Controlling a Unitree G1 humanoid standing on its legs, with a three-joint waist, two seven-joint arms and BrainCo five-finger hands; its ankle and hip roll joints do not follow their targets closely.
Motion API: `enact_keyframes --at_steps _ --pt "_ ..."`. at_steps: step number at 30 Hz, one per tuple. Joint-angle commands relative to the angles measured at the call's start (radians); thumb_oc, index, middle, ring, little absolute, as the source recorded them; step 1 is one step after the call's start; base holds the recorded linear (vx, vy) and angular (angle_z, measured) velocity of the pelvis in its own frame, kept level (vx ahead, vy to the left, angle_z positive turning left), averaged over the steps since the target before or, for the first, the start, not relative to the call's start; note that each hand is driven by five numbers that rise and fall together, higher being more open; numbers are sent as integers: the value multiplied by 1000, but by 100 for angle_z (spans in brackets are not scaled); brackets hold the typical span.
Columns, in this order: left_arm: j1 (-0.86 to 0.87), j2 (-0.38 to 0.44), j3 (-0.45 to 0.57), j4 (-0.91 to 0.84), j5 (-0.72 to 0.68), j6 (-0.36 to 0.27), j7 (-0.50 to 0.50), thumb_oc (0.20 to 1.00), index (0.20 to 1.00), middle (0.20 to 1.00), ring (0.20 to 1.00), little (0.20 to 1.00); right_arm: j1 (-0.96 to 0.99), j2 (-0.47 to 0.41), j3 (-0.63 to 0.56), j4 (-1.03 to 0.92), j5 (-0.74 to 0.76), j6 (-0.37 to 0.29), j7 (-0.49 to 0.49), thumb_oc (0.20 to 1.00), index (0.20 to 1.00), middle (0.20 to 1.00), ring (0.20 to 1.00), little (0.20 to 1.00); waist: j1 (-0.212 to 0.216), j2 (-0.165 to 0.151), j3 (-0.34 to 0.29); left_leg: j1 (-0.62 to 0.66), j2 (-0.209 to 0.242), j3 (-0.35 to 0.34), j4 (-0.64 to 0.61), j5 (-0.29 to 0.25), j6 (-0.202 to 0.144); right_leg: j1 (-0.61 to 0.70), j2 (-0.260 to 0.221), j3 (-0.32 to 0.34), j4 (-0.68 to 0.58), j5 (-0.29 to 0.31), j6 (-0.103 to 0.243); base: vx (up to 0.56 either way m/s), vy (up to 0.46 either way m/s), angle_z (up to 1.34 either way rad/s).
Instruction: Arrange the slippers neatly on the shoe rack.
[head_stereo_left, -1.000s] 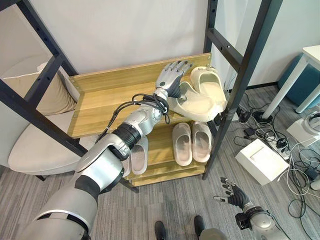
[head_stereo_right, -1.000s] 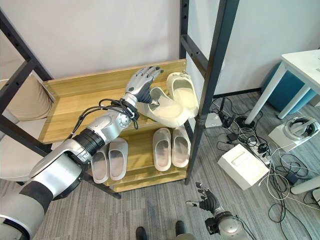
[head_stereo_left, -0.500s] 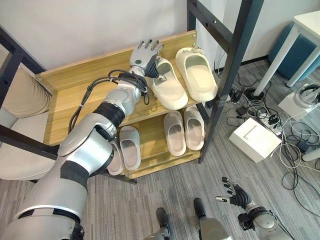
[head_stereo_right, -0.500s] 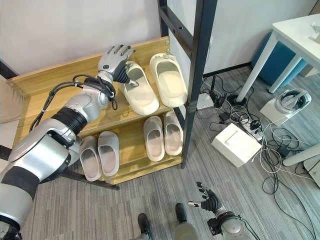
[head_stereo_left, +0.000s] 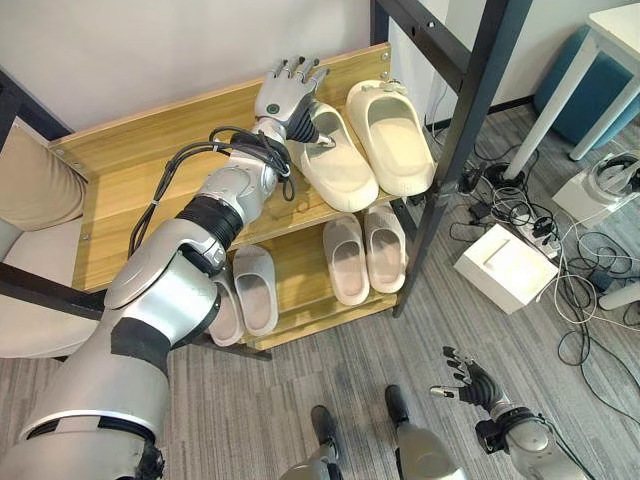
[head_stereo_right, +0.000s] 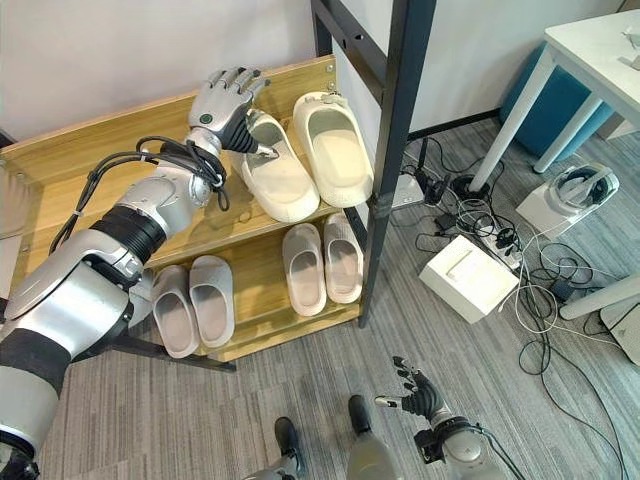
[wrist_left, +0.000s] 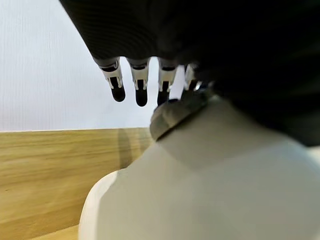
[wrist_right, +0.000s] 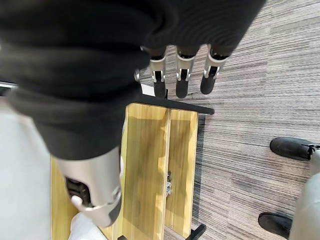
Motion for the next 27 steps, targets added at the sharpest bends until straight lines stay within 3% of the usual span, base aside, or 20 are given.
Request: enact_keyframes --at_steps 1,13,14,16,17,19,21,22,27 --pt "-55 19 66 22 -25 11 62 1000 1000 1000 1000 1000 6 -8 -1 -41 -7 -54 0 1000 1000 1000 1000 1000 0 -48 -10 115 38 20 1 -37 -60 33 -35 -43 11 -33 94 4 5 10" --pt "88 9 141 -268 55 -11 39 1000 1000 1000 1000 1000 5 35 15 4 -26 -40 -3 1000 1000 1000 1000 1000 58 -65 -49 134 25 -31 1 -39 -59 94 -41 -95 -2 -46 92 0 -6 17" --pt "163 -23 219 -317 -85 -62 28 1000 1000 1000 1000 1000 13 47 9 10 -31 -34 -3 1000 1000 1000 1000 1000 64 -72 -53 138 23 -35 1 -38 -59 103 -40 -100 -3 -47 90 18 -8 5" --pt "221 -46 284 -325 -246 -102 16 1000 1000 1000 1000 1000 23 58 4 15 -35 -29 -3 1000 1000 1000 1000 1000 66 -74 -56 144 22 -35 1 -37 -58 110 -40 -103 -5 -47 88 14 -1 4" --pt "284 -80 356 -325 -455 -152 2 1000 1000 1000 1000 1000 33 66 6 13 -35 -27 3 1000 1000 1000 1000 1000 66 -75 -60 151 25 -34 1 -38 -59 117 -41 -104 -5 -48 86 0 0 0" --pt "334 -112 399 -310 -579 -176 20 1000 1000 1000 1000 1000 36 78 13 15 -33 -29 3 1000 1000 1000 1000 1000 64 -77 -64 152 25 -34 1 -37 -59 118 -39 -104 -5 -48 84 0 0 0" --pt "407 -179 458 -299 -812 -224 12 1000 1000 1000 1000 1000 26 84 24 12 -28 -29 -7 1000 1000 1000 1000 1000 59 -83 -68 156 28 -28 1 -39 -58 119 -37 -102 -5 -48 82 4 -7 2" --pt "407 -179 459 -299 -812 -224 12 1000 1000 1000 1000 1000 26 83 24 12 -28 -29 -7 1000 1000 1000 1000 1000 60 -83 -68 156 29 -28 1 -39 -58 120 -37 -101 -5 -48 82 11 -5 4" --pt "423 -215 453 -235 -1071 -214 -97 1000 1000 1000 1000 1000 24 77 33 2 -30 -8 0 1000 1000 1000 1000 1000 52 -75 -72 160 31 -22 1 -39 -57 122 -34 -95 -5 -49 81 12 -2 -4"
